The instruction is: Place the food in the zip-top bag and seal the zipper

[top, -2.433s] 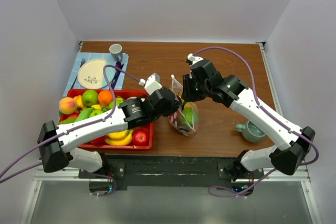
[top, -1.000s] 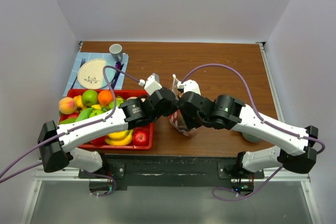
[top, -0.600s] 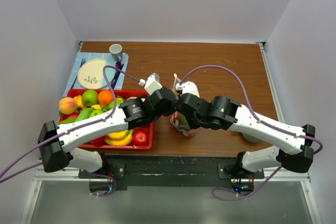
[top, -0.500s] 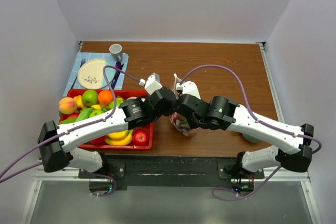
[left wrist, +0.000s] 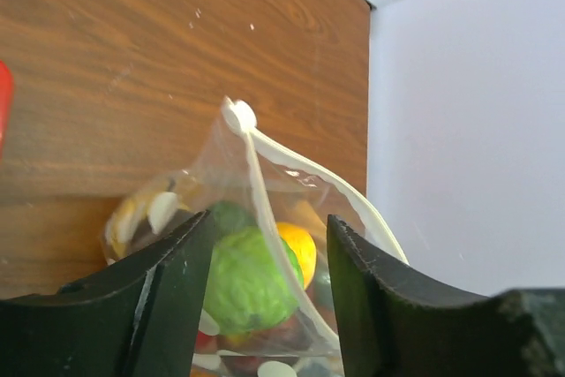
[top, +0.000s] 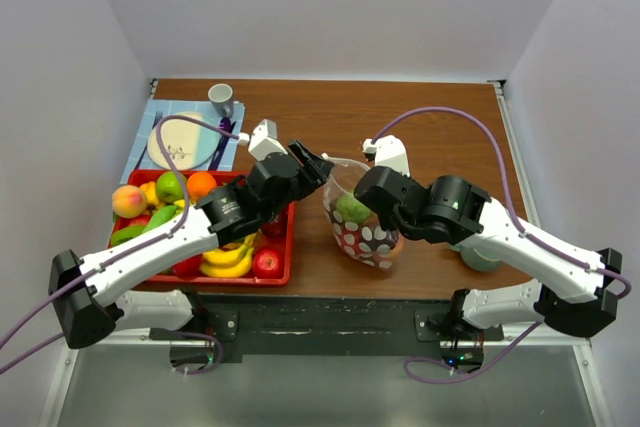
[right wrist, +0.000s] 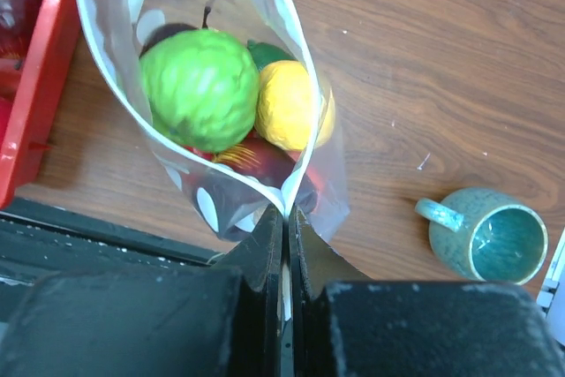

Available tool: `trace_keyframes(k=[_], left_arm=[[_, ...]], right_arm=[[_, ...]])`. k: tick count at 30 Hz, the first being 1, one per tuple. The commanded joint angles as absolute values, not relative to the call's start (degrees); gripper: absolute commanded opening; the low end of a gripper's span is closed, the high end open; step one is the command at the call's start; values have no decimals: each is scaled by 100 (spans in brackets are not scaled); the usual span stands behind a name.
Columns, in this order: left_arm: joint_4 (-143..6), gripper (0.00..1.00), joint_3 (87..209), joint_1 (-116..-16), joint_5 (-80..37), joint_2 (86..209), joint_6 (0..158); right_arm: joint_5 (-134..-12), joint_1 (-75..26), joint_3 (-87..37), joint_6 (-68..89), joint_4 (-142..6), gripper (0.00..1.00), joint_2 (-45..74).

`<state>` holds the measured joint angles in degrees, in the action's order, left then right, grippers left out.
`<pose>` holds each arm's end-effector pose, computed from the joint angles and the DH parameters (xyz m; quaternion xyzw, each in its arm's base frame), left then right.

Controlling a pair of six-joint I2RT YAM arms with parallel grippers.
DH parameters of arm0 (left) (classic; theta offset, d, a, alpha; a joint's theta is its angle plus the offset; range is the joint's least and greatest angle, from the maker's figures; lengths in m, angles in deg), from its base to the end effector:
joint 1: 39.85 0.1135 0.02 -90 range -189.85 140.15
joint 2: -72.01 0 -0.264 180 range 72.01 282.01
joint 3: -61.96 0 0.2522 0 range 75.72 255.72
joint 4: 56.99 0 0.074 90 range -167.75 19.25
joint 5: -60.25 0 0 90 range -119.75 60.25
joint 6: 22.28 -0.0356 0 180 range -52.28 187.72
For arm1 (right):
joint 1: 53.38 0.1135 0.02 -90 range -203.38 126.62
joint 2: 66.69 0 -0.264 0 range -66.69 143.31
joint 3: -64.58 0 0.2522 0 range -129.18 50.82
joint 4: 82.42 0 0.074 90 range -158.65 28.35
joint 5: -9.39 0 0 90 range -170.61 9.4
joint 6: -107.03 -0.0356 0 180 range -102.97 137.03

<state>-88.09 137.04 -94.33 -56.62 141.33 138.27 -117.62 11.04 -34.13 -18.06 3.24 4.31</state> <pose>0.1719 -0.2131 0.3405 -0.2379 0.7964 -0.3708 0.4142 0.1107 0.1817 0.3936 -0.1460 0.9039 0.0027 0.4020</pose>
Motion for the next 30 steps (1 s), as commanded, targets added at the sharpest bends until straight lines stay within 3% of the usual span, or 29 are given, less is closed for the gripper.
trace_keyframes(k=[1,5,12,16,21,27,30], left_arm=[[-8525,60,13488,-9189,-6218,13749,13232],[-8911,55,13618,-8732,-6087,13853,13557],[-9360,53,14190,-7574,-4036,14680,14154],[-8476,51,13840,-7079,-2459,15049,14261],[-7455,51,13812,-6991,-1282,15401,13155],[-4559,51,12987,-6947,-955,15339,11723],[-3790,50,12670,-6938,-629,15384,10589]], right_arm=[[-11963,1087,-3400,-1900,342,0,345],[-11849,1095,-3076,-2110,394,0,196],[-11471,1095,-2310,-2164,-107,0,-217],[-11567,1095,-2143,-2252,-72,0,-261],[-11734,1095,-2257,-2287,34,0,-253],[-12015,1095,-2538,-2270,131,0,-279],[-12060,1095,-2644,-2200,96,0,-244]])
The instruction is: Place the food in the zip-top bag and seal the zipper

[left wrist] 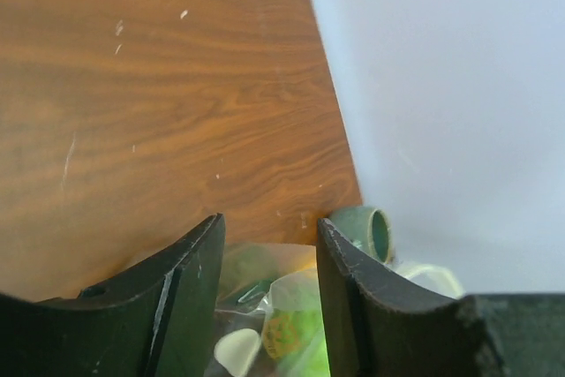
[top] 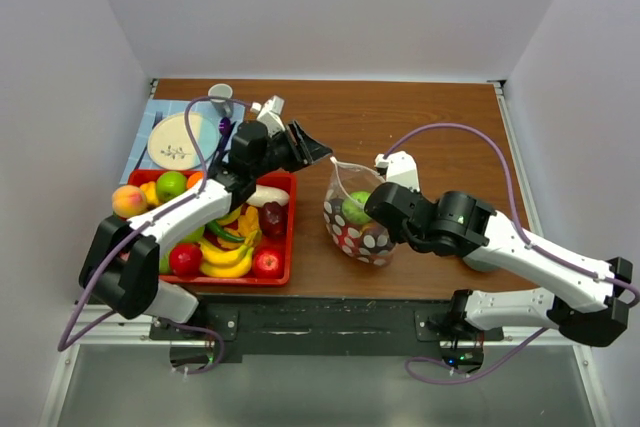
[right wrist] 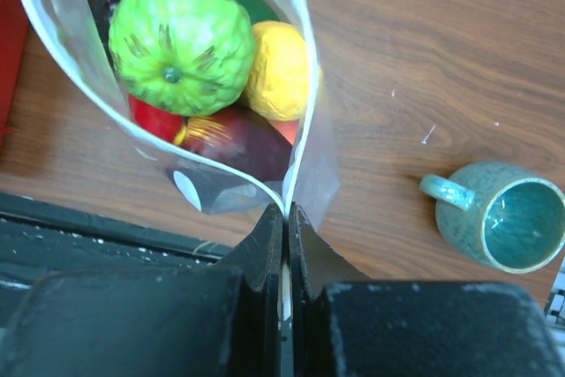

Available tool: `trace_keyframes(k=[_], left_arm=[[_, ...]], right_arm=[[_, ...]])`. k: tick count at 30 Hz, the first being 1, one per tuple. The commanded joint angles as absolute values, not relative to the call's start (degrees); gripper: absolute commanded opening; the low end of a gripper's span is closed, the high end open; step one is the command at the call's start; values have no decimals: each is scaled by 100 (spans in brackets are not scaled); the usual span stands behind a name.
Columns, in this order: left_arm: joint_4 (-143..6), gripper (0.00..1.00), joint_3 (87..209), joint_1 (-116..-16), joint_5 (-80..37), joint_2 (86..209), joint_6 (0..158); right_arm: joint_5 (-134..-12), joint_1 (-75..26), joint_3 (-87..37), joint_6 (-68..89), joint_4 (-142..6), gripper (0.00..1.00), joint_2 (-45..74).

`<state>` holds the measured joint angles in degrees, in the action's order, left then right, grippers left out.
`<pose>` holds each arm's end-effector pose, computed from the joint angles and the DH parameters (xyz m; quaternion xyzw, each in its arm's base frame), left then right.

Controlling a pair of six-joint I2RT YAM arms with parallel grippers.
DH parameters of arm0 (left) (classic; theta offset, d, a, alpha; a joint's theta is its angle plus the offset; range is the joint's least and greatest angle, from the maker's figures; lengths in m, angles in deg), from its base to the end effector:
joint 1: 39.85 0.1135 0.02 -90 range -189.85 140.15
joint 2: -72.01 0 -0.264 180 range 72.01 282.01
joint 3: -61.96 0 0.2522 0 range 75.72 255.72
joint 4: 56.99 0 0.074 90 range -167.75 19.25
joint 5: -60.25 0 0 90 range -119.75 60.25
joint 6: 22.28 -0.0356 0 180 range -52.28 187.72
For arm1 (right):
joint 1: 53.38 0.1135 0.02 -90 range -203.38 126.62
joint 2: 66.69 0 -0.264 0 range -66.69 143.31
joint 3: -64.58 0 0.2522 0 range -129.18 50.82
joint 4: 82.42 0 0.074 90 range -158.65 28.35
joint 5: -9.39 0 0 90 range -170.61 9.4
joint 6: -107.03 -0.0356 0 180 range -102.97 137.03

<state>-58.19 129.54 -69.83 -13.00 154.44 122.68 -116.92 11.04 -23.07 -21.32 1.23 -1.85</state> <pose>0.2832 -0.1752 0.2807 -0.0854 0.7906 -0.4876 0.3604 0.1012 0.1625 0.3606 -0.1310 0.9136 -0.0013 0.3849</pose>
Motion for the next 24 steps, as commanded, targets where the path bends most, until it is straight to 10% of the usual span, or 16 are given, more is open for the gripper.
trace_keyframes(k=[1,24], left_arm=[[-3327,50,12469,-6929,-532,15358,10387],[-345,46,11748,-6437,2026,16008,8248]], right_arm=[[-12068,1095,-2661,-2156,87,0,-235],[-11822,1095,-2327,-2120,25,0,-648]])
